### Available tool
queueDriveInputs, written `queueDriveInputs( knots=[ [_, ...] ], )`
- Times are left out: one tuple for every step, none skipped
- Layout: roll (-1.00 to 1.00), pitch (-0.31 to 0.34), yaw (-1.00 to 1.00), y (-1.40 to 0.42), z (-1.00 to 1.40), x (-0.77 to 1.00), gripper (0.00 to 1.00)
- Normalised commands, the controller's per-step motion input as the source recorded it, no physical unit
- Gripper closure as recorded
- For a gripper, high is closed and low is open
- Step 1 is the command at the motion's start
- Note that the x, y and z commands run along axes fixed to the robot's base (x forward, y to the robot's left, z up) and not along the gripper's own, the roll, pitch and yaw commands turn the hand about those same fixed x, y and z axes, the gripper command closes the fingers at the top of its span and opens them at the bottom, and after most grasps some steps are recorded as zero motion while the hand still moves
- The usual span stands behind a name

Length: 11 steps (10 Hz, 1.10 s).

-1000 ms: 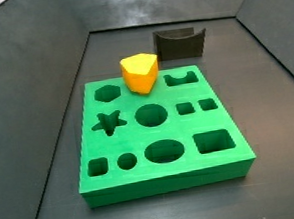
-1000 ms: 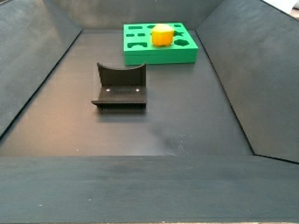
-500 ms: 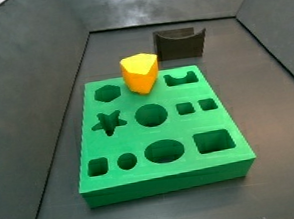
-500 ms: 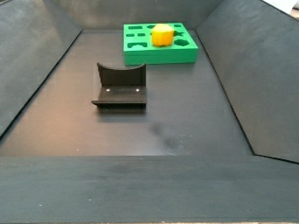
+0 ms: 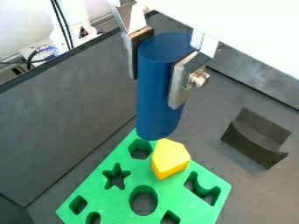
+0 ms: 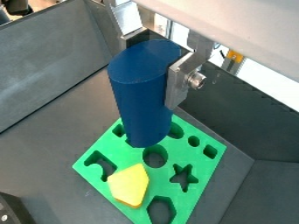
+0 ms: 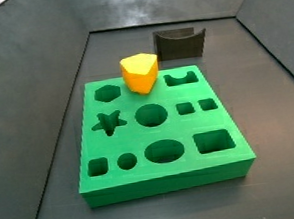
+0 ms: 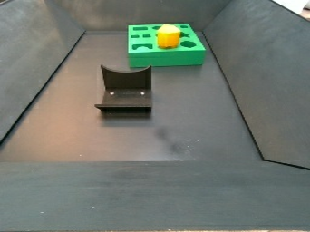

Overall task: Pick up the oval object. Move up. Move to above the board. Insert the oval object.
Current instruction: Insert the oval object.

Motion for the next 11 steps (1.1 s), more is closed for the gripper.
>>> queueDriveInputs(
  knots=[
    [0.0, -0.009, 0.0, -0.04, 0.0, 0.0, 1.0],
    [0.01, -0.039, 0.04, -0.16, -0.08, 0.0, 1.0],
    [0.04, -0.027, 0.08, -0.24, -0.14, 0.04, 1.0],
    [0.01, -0.083, 0.12, -0.33, -0.25, 0.05, 1.0],
    [0.0, -0.06, 0.14, -0.42, -0.29, 0.11, 1.0],
    [0.04, -0.074, 0.05, -0.52, -0.34, 0.03, 1.0],
    [0.04, -0.019, -0.01, -0.62, -0.4, 0.16, 1.0],
    [0.0, 0.0, -0.32, -0.64, -0.41, 0.19, 1.0],
    [0.02, 0.0, -0.44, -0.68, -0.39, 0.22, 1.0],
    [0.02, 0.0, -0.52, -0.64, -0.37, 0.11, 1.0],
    [0.0, 0.01, -0.49, -0.59, -0.3, 0.22, 1.0]
  ],
)
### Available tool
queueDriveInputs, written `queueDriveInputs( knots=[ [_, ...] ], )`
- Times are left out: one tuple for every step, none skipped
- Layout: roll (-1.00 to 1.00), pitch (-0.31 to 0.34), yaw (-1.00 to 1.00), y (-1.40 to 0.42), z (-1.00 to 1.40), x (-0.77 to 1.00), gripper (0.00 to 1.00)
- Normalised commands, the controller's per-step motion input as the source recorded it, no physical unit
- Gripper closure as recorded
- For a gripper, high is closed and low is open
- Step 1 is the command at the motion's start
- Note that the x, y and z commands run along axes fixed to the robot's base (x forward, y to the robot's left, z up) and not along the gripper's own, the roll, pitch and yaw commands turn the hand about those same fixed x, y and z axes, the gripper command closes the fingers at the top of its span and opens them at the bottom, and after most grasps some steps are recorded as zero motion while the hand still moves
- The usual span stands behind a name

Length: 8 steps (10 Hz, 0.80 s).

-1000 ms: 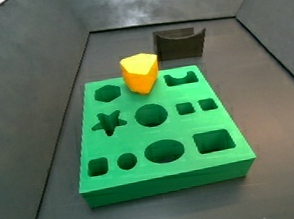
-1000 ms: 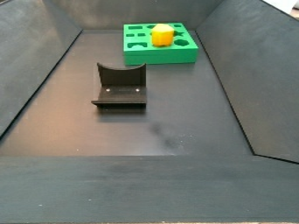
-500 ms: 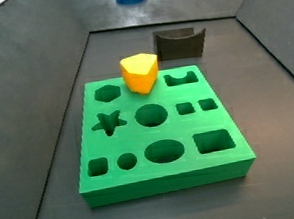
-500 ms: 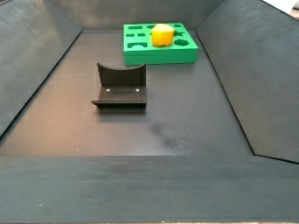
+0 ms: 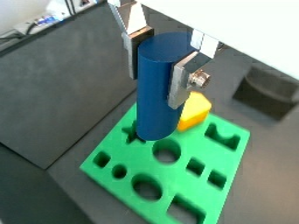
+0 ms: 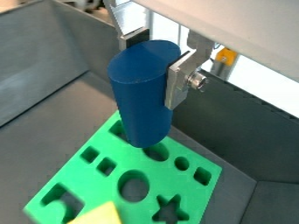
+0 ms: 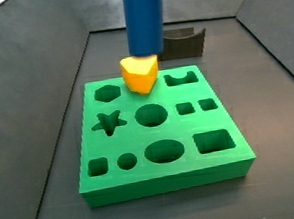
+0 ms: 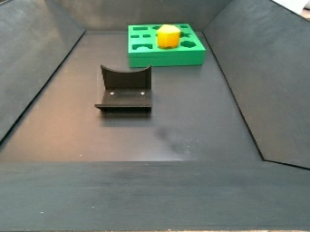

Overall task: Pick up the oval object. Move up. Move to above the board. Insert the oval object.
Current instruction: Insert the oval object.

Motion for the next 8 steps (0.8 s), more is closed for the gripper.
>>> queueDriveInputs(
  knots=[
    [0.0, 0.02, -0.75, -0.47, -0.33, 0.0, 1.0],
    [0.0, 0.0, -0.82, -0.37, -0.26, 0.0, 1.0],
    [-0.01, -0.006, -0.91, -0.24, -0.24, 0.0, 1.0],
    [-0.01, -0.006, -0.94, -0.2, -0.24, 0.0, 1.0],
    [-0.02, 0.0, -0.97, -0.15, -0.25, 0.0, 1.0],
    [-0.02, 0.0, -1.0, -0.1, -0.25, 0.0, 1.0],
    [-0.02, 0.0, -1.0, -0.06, -0.25, 0.0, 1.0],
    [-0.08, 0.0, -0.99, -0.07, -0.07, 0.02, 1.0]
  ],
)
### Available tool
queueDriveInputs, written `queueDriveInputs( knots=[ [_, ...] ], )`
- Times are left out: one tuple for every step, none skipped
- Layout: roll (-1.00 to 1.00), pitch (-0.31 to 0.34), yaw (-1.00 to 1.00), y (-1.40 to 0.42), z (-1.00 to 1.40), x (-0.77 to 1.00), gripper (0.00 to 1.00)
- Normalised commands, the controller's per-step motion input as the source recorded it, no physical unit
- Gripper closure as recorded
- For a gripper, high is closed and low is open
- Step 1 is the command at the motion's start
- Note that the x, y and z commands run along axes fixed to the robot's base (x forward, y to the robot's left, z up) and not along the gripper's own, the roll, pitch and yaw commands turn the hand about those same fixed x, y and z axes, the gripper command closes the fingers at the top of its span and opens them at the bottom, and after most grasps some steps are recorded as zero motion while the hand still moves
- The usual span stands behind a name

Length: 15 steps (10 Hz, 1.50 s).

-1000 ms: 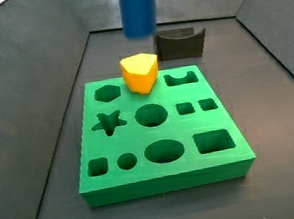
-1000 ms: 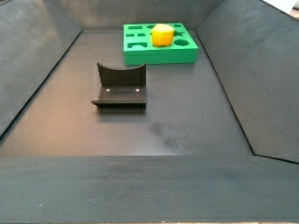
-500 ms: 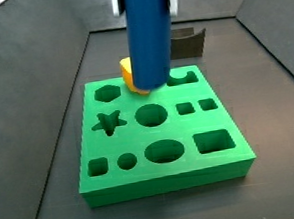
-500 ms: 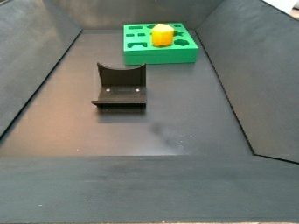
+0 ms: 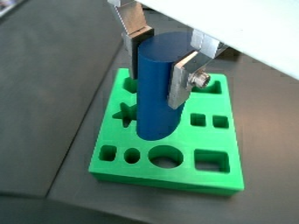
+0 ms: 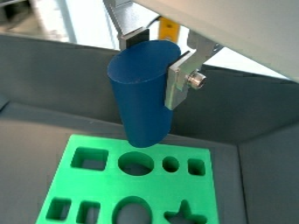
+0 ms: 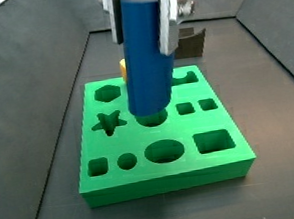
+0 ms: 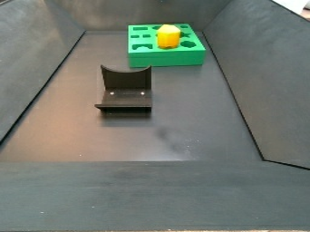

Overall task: Pick up the oval object. Move up. Move to above the board. Insert the oval object.
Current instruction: Insert the oval object.

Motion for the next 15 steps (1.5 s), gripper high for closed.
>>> queueDriveInputs(
  knots=[
    [-0.06, 0.0, -1.0, -0.05, -0.12, 0.01, 1.0],
    [-0.05, 0.0, -1.0, -0.04, -0.15, 0.0, 1.0],
    [-0.03, 0.0, -1.0, -0.03, -0.17, 0.0, 1.0],
    [-0.03, 0.0, -1.0, -0.03, -0.19, 0.0, 1.0],
    [-0.02, 0.0, -1.0, -0.03, -0.2, 0.0, 1.0],
    [-0.02, 0.0, -1.0, -0.03, -0.19, 0.0, 1.0],
    [0.0, 0.0, -0.93, -0.03, -0.24, 0.1, 1.0],
    [-0.02, -0.006, 0.0, 0.0, -0.01, 0.0, 1.0],
    [0.0, -0.036, 0.0, 0.0, -0.09, -0.07, 1.0],
    [0.13, 0.0, -0.02, -0.04, -0.41, 0.13, 1.0],
    [0.27, 0.0, -0.12, -0.15, -0.63, 0.35, 1.0],
    [0.33, 0.03, -0.29, -0.19, -0.67, 0.46, 1.0],
    [0.33, 0.026, -0.41, -0.18, -0.63, 0.45, 1.0],
    [0.35, 0.043, -0.44, -0.02, -0.65, 0.49, 1.0],
    [0.35, 0.031, -0.53, 0.0, -0.61, 0.38, 1.0]
  ],
)
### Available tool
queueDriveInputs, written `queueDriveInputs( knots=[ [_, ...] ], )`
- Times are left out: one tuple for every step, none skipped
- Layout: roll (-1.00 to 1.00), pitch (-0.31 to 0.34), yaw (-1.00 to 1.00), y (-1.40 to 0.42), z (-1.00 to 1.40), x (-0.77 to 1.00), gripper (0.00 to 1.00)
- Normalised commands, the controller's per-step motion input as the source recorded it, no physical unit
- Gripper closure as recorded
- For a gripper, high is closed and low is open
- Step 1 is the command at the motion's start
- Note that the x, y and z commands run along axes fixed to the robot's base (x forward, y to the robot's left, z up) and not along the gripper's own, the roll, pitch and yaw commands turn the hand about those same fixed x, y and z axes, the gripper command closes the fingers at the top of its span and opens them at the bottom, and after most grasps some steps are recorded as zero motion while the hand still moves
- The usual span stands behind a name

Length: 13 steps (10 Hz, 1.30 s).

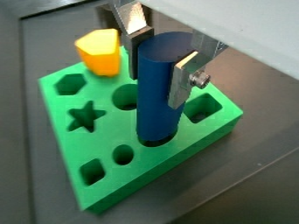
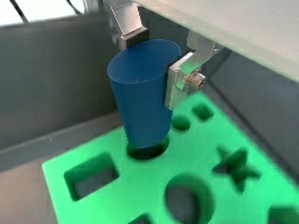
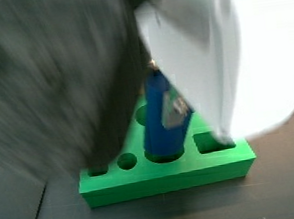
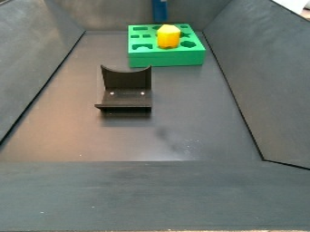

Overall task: Pick up the oval object. Move up. Move to above the board. Insert the oval object.
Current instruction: Insert the oval object.

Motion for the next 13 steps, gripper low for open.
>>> queueDriveInputs(
  knots=[
    [0.0, 0.0, -0.08, 0.0, 0.04, 0.1, 1.0],
    [0.0, 0.0, 0.0, 0.04, -0.13, -0.11, 1.0],
    [0.09, 0.0, -0.38, 0.12, -0.35, -0.2, 1.0],
    [0.08, 0.0, -0.47, 0.15, -0.33, -0.15, 1.0],
    [-0.01, 0.0, 0.0, 0.0, 0.0, 0.0, 1.0],
    [0.0, 0.0, 0.0, -0.07, -0.08, 0.0, 1.0],
    [-0.01, -0.024, 0.0, -0.18, -0.21, 0.08, 1.0],
    [-0.1, -0.1, 0.01, -0.23, -0.36, 0.11, 1.0],
    [-0.26, -0.163, 0.18, -0.16, -0.39, 0.18, 1.0],
    [-0.17, -0.224, 0.1, -0.06, -0.57, 0.09, 1.0],
    [-0.02, -0.261, 0.04, 0.0, -0.73, -0.03, 1.0],
    [0.0, -0.283, 0.06, 0.11, -0.71, -0.26, 1.0],
    [0.01, 0.0, 0.0, -0.01, 0.0, 0.0, 1.0]
  ],
)
